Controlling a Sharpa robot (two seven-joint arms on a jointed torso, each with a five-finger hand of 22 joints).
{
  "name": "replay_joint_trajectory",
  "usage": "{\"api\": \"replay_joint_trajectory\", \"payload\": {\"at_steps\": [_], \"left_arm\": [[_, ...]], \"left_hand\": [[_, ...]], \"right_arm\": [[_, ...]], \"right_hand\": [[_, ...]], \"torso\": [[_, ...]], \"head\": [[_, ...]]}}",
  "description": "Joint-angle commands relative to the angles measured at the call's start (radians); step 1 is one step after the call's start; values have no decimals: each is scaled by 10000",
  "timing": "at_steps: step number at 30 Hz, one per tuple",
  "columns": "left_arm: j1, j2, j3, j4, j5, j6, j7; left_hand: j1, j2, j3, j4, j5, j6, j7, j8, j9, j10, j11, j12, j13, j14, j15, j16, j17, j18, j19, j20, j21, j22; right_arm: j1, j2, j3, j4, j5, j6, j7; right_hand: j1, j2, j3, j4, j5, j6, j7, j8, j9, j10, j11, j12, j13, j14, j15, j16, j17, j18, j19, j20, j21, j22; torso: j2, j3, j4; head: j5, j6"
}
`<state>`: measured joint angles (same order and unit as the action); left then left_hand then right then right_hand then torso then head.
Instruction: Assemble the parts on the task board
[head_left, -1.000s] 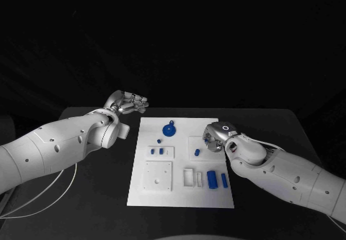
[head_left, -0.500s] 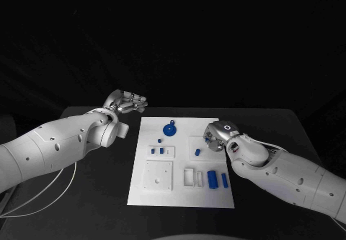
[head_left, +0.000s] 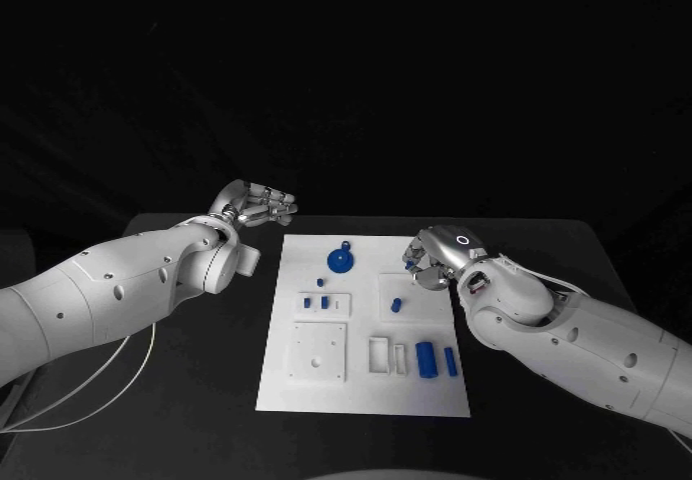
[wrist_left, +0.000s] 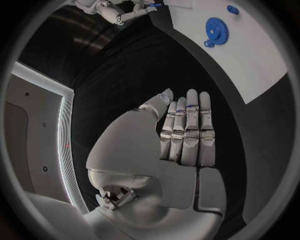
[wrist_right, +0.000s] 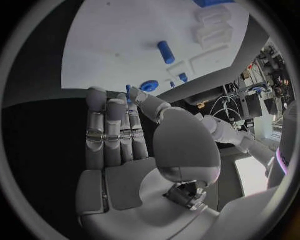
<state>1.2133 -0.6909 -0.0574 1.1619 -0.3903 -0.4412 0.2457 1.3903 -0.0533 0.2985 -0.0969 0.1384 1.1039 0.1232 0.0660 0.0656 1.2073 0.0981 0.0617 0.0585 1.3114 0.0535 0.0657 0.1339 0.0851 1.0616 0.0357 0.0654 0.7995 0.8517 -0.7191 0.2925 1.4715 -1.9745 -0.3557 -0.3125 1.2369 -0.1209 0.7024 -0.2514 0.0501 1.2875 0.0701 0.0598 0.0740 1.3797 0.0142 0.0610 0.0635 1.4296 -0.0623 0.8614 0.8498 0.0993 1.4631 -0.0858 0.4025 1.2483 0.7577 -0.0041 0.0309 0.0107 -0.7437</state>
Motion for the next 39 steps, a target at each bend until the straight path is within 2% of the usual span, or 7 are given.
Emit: {"api": "replay_joint_trajectory", "payload": {"at_steps": [1,7,11,16,27,34,39], "left_arm": [[14,53,8,9,99,174,51],[13,161,6,-32,104,175,22],[13,262,5,-92,105,160,5],[14,428,5,-211,105,133,-17],[15,784,5,-398,105,124,-103],[16,891,5,-435,105,163,-126],[15,948,6,-438,135,221,-120]], "left_hand": [[7,82,-57,3,-69,37,18,-23,-6,-65,-20,-19,1,-24,43,-26,0,-119,24,14,38,-8],[12,94,-58,8,-71,38,20,-22,-5,-75,-16,-19,1,-42,50,-26,-8,-118,13,21,37,-30],[13,97,-59,9,-72,38,20,-22,-5,-77,-15,-19,1,-46,51,-26,-9,-118,11,22,36,-34],[6,109,-69,26,-82,38,19,-23,-5,-77,-15,-18,1,-54,56,-26,-15,-117,5,28,36,-58],[9,122,-66,35,-84,42,18,-22,-5,-73,-18,-17,1,-60,57,-26,-17,-117,3,31,35,-67],[6,135,-75,63,-92,47,15,-21,-4,-71,-17,-17,2,-75,64,-27,-22,-118,-3,37,34,-98],[7,148,-84,100,-95,42,15,-22,-5,-68,-19,-17,2,-80,68,-25,-24,-116,6,42,34,-161]], "right_arm": [[-19,23,16,285,335,-42,190],[-114,209,19,776,379,-1,245],[-189,446,-70,965,261,39,265],[-231,834,-452,963,62,160,297],[-326,1617,-1356,559,-301,561,414],[-373,1810,-1634,371,-470,577,364],[-469,1945,-1743,218,-568,492,289]], "right_hand": [[-24,60,-14,-49,5,44,10,42,11,58,12,7,13,7,-65,-44,10,179,416,-64,54,15],[-17,82,-35,-51,9,33,14,43,12,46,17,6,14,8,-62,-71,28,183,411,-62,-2,8],[-14,87,-37,-54,12,25,15,41,11,40,19,6,14,6,-61,-76,30,182,412,-60,3,12],[-13,98,-46,-69,15,25,16,43,15,39,20,7,16,9,-58,-84,40,185,415,-57,5,21],[-25,119,-43,-109,22,13,20,42,17,30,27,7,17,7,-53,-103,49,197,413,-50,-38,23],[-40,131,-49,-133,27,9,23,42,19,27,28,8,17,7,-50,-109,56,201,413,-46,-43,33],[-41,132,-49,-136,27,10,22,42,20,28,28,8,17,9,-51,-109,57,201,414,-47,-42,34]], "torso": [[-14,-11,9],[-15,-28,45],[-11,-47,36],[-26,-83,50],[-8,-60,57],[-13,-75,23],[3,-45,56]], "head": [[143,15],[377,18],[557,22],[740,-42],[1079,-188],[1216,-283],[1346,-395]]}}
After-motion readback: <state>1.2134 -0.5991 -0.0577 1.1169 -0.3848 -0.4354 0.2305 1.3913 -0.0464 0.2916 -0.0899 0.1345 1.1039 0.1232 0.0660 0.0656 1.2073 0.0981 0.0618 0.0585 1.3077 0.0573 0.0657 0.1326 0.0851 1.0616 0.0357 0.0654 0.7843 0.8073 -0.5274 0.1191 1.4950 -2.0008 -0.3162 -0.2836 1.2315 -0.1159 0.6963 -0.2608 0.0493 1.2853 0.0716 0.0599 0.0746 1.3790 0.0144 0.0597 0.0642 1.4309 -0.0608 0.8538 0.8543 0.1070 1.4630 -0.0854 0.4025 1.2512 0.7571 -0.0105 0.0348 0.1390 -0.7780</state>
